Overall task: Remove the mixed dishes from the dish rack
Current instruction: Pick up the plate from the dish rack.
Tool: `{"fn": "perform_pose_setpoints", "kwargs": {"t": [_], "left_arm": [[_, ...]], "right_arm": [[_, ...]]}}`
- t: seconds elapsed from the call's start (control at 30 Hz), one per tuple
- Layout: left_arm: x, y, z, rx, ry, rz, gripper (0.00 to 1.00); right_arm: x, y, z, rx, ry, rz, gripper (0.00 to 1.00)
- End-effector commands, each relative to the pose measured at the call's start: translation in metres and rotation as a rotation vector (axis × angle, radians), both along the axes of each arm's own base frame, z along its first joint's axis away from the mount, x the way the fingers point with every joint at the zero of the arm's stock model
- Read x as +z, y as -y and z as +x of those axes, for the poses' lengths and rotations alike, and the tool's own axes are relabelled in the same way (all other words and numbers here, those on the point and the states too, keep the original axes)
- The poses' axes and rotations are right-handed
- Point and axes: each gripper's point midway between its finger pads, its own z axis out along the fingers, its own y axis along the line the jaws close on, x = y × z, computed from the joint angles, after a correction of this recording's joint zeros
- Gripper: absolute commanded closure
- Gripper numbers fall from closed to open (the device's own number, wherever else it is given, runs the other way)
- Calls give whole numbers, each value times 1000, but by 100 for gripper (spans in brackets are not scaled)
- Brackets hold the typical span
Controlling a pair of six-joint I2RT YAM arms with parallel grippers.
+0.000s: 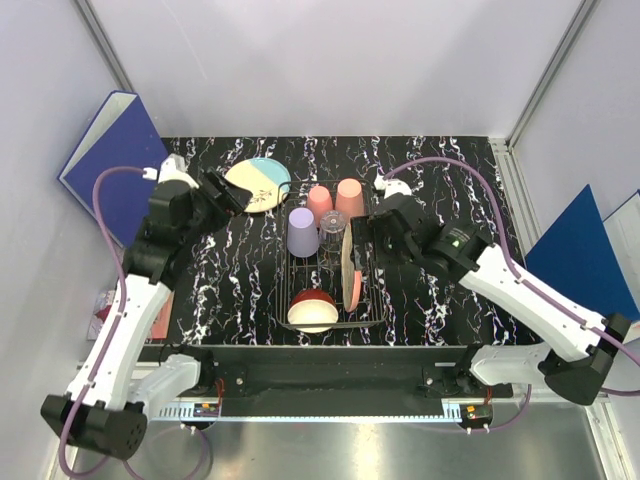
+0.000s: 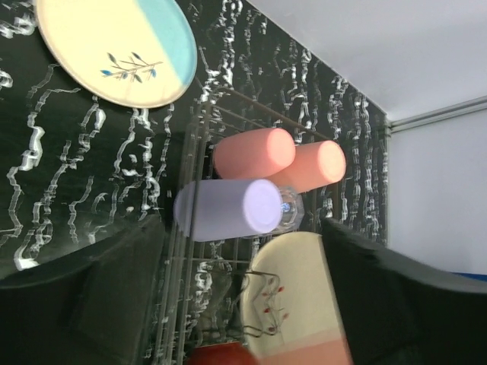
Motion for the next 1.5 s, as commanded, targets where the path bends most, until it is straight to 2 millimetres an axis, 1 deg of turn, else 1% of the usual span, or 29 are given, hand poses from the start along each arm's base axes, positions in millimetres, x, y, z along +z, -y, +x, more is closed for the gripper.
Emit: {"fn": "perform_pose_setpoints", "kwargs": {"t": [0.0,0.07,0.13,0.27,0.3,0.33,0.43,0.47,0.5,0.57,0.6,0.67,0.7,0.73,0.8,0.83,0.87,0.9,0.93,1.07,1.1,1.17,1.2,1.27,1.3,1.37,1.4,1.43,1.47], "left_arm": [[-1,-14,-18,49,36,44,1],[-7,-15,-26,41,36,38,1],[-13,-14,-34,32,37,34,1],[-17,-13,-44,2,45,39,1],[-15,-14,-46,3,54,39,1],[-18,-14,-48,2,50,43,1],[-17,-15,-52,-2,63,46,3],[-17,-15,-53,-5,66,50,4],[-17,-15,-54,-9,69,51,5],[-17,-15,-54,-14,71,56,6],[-17,-15,-55,-17,74,58,7],[-17,-15,-55,-18,76,65,7],[-17,-15,-54,-18,76,65,7],[-17,-15,-54,-18,74,66,8],[-19,-15,-53,-19,68,68,8],[-19,-15,-53,-17,67,67,8],[-20,-15,-52,-17,61,70,8],[-21,-15,-51,-17,58,70,8],[-22,-14,-51,-20,57,72,8],[-23,-14,-50,-21,54,75,8],[-23,-15,-50,-19,54,80,8],[-23,-15,-50,-19,54,83,9],[-23,-15,-49,-18,55,85,9],[-24,-15,-48,-19,50,87,9],[-24,-15,-48,-22,50,86,8],[-25,-14,-46,-23,46,89,8],[-24,-13,-45,-25,49,87,8],[-24,-13,-45,-27,46,87,8],[-26,-13,-44,-27,42,88,8]], "right_arm": [[-16,-5,2,-41,-13,-11,3],[-22,-14,4,-32,-21,-7,3],[-25,-21,4,-17,-27,-1,3],[-36,-37,11,8,-40,-13,3],[-39,-39,11,17,-48,-18,4],[-43,-43,13,20,-53,-25,4],[-51,-46,18,18,-56,-44,9],[-53,-45,20,7,-51,-55,11],[-55,-44,22,-3,-51,-63,17],[-57,-42,23,-14,-47,-66,26],[-58,-43,23,-16,-47,-65,38],[-57,-41,24,-25,-43,-63,50],[-56,-42,23,-27,-43,-60,60],[-54,-41,23,-27,-40,-56,65],[-50,-40,24,-34,-34,-54,71],[-50,-40,24,-34,-37,-58,79],[-49,-39,24,-37,-36,-62,84],[-46,-39,25,-38,-30,-60,91],[-44,-38,25,-40,-27,-60,100],[-32,-36,26,-40,-10,-57,100],[-23,-36,26,-37,1,-47,100],[-12,-36,26,-33,18,-35,100],[2,-36,27,-32,33,-20,100],[15,-37,27,-24,48,-11,100],[30,-37,27,-19,63,9,100],[46,-38,27,-8,81,31,100],[59,-38,26,-5,97,49,100],[65,-38,26,0,100,58,100],[74,-39,25,6,113,75,100]]}}
